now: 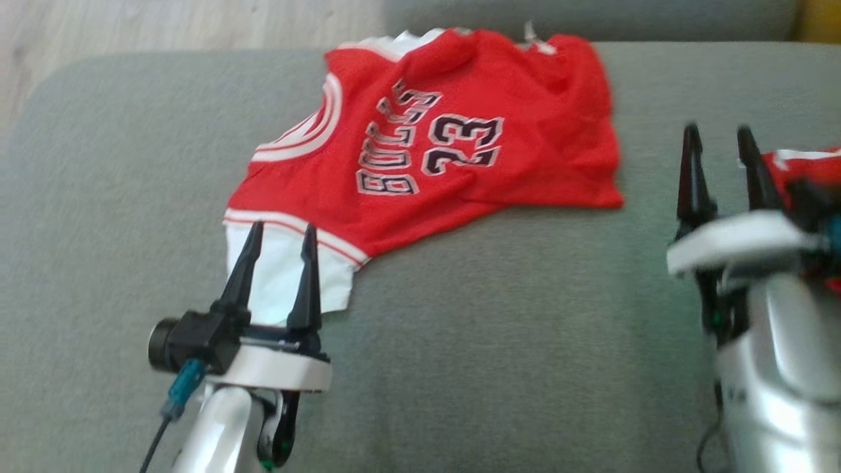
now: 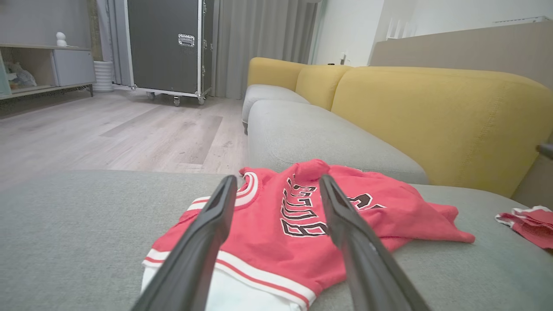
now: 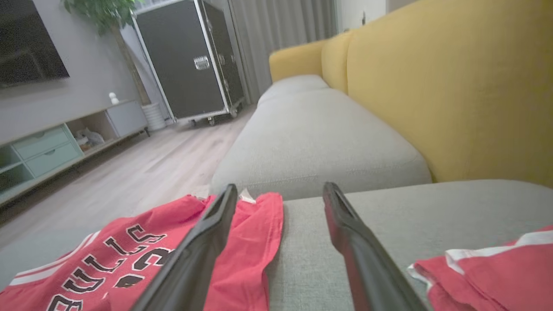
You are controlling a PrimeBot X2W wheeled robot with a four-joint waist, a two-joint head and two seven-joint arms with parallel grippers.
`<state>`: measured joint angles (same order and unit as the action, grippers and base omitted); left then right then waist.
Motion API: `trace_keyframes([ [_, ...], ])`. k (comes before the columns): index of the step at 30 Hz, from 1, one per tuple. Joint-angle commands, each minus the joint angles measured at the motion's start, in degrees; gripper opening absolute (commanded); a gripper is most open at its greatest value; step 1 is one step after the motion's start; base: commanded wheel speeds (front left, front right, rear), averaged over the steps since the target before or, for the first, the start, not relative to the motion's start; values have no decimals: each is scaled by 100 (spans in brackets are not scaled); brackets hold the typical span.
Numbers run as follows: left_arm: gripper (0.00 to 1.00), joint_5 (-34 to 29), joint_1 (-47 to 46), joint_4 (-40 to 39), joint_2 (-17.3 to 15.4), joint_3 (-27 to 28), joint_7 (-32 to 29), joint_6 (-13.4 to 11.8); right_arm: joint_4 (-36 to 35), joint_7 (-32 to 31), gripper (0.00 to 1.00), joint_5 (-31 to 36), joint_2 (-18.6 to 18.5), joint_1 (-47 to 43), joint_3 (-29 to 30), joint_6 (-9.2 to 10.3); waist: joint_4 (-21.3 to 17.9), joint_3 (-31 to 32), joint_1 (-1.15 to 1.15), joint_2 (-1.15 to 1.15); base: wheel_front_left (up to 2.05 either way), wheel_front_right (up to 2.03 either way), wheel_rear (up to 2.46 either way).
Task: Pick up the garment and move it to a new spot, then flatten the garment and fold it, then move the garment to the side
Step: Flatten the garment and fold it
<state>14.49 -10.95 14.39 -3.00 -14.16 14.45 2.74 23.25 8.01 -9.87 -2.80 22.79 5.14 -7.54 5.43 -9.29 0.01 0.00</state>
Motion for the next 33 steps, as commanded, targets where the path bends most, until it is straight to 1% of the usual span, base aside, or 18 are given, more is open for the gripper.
trace_keyframes([
  [1,100,22,-309,-160,-19,130,54,21,115,-266,100,92,-8,431,-85,5,277,-243,-1,0,0,0,0],
  [6,100,87,-438,-129,-3,41,54,31,1404,-1153,100,184,-8,1466,319,5,626,-472,-1,0,0,0,0],
  [7,100,87,-438,-129,-3,41,54,31,1404,-1153,100,184,-8,1466,319,5,626,-472,-1,0,0,0,0],
  [10,100,126,-493,-115,3,-3,54,28,2127,-1586,100,521,-28,1941,737,5,807,-573,-1,0,0,0,0],
  [12,100,156,-523,-106,6,-28,54,28,2515,-1780,100,847,-107,2182,986,5,916,-624,-1,0,0,0,0],
  [15,100,194,-572,-95,9,-88,54,34,3001,-1957,100,1239,-198,2469,1258,5,1062,-692,-1,0,0,0,0],
  [20,100,333,-634,-119,11,-229,54,-20,3588,-2099,100,1621,-311,2817,1758,5,1235,-769,-1,0,0,0,0],
  [22,100,375,-647,-110,11,-273,54,-40,3782,-2078,100,1659,-282,2961,1819,5,1273,-796,-1,0,0,0,0],
  [25,100,490,-659,-107,12,-290,54,-61,4085,-2053,100,1705,-278,3144,1678,5,1308,-843,-1,0,0,0,0],
  [26,100,497,-664,-108,12,-293,54,-64,4175,-2014,66,1716,-289,3199,1569,5,1317,-853,-1,0,0,0,0],
  [27,100,501,-666,-109,12,-291,54,-69,4246,-1941,0,1709,-313,3247,1470,5,1322,-856,-1,0,0,0,0],
  [30,100,493,-648,-96,12,-255,54,-90,4362,-1527,0,1554,-360,3357,1268,5,1294,-812,-1,0,0,0,0],
  [31,100,478,-633,-88,12,-214,54,-104,4409,-1178,0,1485,-376,3373,1070,5,1249,-748,-1,0,0,0,0],
  [33,100,461,-615,-85,12,-181,55,-108,4433,-767,0,1464,-393,3342,795,5,1184,-649,-1,0,0,0,0],
])
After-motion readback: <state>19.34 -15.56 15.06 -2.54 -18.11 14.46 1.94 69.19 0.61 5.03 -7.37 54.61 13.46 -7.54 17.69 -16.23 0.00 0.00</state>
